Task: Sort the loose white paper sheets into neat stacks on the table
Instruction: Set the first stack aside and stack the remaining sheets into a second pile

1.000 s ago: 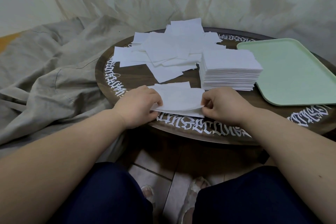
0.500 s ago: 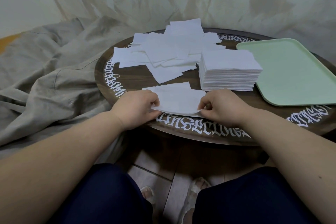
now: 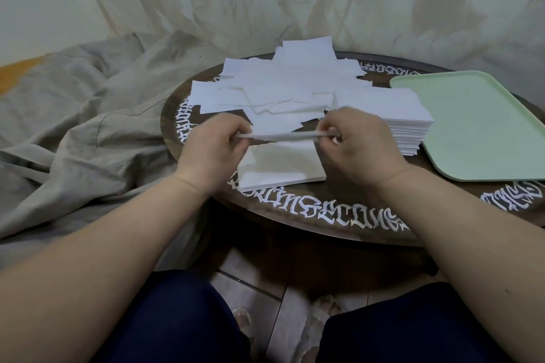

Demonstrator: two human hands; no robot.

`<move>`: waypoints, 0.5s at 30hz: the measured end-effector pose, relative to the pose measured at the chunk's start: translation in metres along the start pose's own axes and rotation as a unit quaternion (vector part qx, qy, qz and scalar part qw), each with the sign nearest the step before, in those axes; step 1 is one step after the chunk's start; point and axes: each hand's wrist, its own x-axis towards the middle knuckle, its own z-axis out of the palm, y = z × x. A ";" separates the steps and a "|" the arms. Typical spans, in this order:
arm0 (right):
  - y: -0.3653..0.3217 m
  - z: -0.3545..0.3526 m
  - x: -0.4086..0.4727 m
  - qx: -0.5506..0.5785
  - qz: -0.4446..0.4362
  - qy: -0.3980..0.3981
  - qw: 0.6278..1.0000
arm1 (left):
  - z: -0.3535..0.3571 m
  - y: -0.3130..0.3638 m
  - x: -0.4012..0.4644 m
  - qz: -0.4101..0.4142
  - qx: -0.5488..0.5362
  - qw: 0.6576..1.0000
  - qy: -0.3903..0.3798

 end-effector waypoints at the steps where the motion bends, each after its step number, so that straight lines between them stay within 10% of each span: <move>1: -0.004 0.002 0.006 0.014 -0.019 0.050 0.998 | -0.002 -0.002 0.002 0.008 -0.002 1.000 0.029; 15: 0.010 0.033 -0.010 0.000 -0.002 -0.165 0.986 | 0.000 -0.014 -0.018 -0.009 0.059 0.969 -0.239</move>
